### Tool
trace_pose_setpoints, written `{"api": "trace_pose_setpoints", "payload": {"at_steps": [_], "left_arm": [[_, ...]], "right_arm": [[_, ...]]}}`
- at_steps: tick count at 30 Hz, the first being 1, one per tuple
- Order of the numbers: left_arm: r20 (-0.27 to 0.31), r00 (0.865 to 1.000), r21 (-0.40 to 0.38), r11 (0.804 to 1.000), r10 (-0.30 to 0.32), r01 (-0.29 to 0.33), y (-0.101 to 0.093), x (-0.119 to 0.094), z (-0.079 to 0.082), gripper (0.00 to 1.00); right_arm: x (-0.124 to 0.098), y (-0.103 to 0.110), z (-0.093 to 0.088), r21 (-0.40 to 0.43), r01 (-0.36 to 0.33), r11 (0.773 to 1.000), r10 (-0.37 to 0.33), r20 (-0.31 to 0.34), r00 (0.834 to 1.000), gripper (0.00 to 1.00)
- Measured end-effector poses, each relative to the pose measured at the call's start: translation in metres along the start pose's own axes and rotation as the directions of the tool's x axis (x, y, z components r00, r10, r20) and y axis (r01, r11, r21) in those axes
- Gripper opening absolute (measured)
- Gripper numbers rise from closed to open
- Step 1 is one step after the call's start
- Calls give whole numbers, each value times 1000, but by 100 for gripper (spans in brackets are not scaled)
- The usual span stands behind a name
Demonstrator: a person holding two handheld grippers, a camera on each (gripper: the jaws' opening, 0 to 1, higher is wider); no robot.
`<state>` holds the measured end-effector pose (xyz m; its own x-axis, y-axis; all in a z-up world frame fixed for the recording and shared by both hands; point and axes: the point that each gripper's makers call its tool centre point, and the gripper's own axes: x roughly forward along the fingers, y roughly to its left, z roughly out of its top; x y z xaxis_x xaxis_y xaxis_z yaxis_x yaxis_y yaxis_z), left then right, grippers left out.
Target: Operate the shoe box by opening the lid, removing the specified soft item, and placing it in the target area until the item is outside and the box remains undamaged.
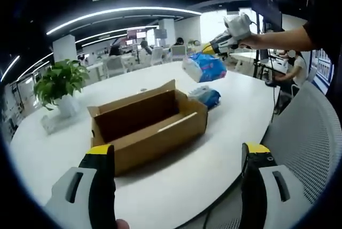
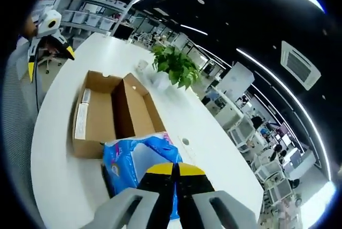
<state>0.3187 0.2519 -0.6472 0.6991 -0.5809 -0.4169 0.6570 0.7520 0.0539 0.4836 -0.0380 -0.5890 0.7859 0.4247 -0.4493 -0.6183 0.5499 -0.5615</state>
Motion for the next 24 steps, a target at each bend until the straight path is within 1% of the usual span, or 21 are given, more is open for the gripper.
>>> {"api": "trace_pose_setpoints", "payload": {"at_steps": [3, 6, 16, 24], "left_arm": [[-2, 1000, 3, 1000, 1, -1, 0, 0, -1, 99], [-6, 1000, 5, 1000, 2, -2, 0, 0, -1, 99], [-15, 1000, 9, 1000, -5, 5, -2, 1, -2, 99], [-17, 1000, 10, 1000, -9, 9, -2, 2, -3, 99]], "right_arm": [[-6, -3, -15, 8, 12, 1000, -11, -24, 1000, 0], [-11, -6, -26, 12, 20, 1000, -19, -42, 999, 0], [-29, -11, -51, 25, 51, 998, -49, -93, 994, 0], [-38, -14, -69, 41, 70, 997, -65, -128, 990, 0]]}}
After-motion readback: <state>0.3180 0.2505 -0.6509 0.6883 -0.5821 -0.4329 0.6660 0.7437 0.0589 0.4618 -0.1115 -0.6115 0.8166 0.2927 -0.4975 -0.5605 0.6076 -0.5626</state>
